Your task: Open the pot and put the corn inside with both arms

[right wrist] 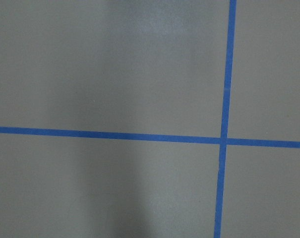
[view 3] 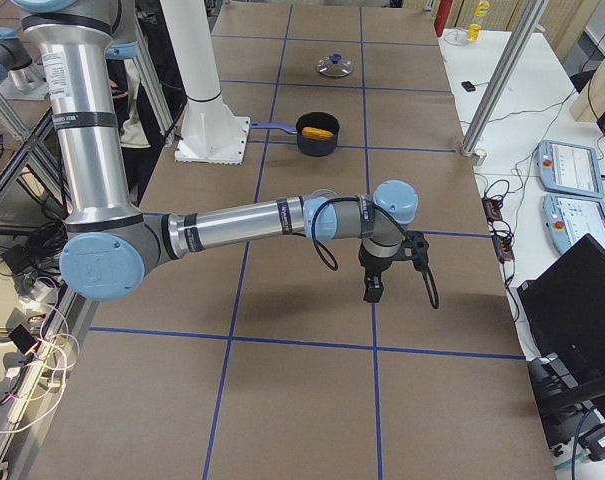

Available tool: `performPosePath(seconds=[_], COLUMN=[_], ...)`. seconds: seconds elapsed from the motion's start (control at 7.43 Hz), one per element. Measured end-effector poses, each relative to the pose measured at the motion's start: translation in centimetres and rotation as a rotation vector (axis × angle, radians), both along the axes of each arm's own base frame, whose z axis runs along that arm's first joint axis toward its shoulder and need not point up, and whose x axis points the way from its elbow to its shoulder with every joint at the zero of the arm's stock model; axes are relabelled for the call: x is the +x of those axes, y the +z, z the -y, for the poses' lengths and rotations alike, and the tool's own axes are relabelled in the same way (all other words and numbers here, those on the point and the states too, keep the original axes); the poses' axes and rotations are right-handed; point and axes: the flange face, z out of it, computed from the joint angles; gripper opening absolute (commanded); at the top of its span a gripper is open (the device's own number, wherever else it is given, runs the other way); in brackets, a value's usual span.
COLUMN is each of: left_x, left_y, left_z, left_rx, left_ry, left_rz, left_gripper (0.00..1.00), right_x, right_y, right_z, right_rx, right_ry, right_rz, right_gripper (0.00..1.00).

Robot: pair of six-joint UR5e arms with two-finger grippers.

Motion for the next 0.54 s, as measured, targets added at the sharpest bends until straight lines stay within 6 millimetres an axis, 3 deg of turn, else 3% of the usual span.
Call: performPosePath(seconds=[0.27,0.54], left_x=[0.0,0.0], left_y=[-0.03,-0.07], left_z=[0.0,-0.04], left_rx=[0.0,0.001], left_ry=[0.0,0.0], left_rz=[0.0,0.0], left_gripper=[0.97,0.97], right_x=[0.21,0.12], right_y=[1.7,1.62], right_z=[-1.74,-1.27], right_rx=[-0.029,-0.032], right_ry=[-0.001,0.004], right_rz=[0.001,-0.002], right_gripper=[1.0,1.0])
